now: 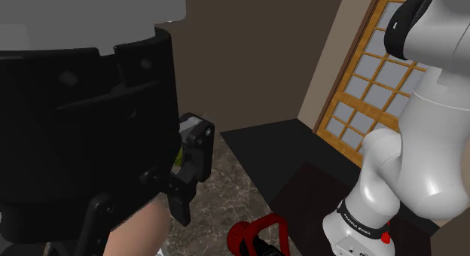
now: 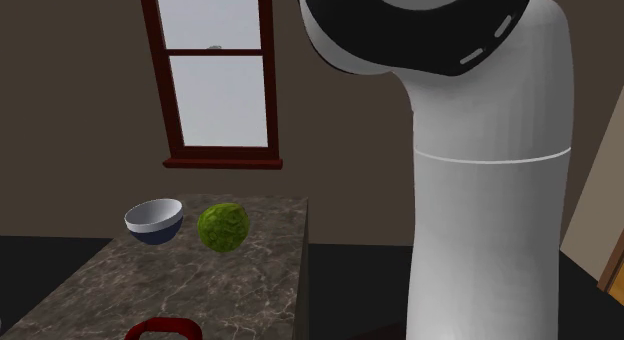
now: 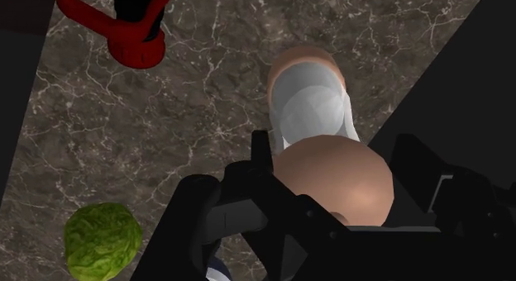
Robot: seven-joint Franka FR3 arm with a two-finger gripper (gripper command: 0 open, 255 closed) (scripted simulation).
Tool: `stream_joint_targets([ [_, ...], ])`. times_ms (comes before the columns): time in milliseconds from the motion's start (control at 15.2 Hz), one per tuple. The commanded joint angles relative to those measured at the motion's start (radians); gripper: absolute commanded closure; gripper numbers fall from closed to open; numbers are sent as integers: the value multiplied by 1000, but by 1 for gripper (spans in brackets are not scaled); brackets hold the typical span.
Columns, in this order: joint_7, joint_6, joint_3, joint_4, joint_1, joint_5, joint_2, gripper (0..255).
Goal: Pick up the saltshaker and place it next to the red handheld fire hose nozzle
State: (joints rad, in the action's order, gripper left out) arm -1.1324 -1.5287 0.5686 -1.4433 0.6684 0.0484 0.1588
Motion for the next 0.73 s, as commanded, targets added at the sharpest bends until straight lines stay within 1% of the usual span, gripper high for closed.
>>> stream_joint_targets([
  [0,3,-33,-1,-39,-4,-5,-9,255],
  [660,13,-174,-6,-199,-15,-15,-30,255],
])
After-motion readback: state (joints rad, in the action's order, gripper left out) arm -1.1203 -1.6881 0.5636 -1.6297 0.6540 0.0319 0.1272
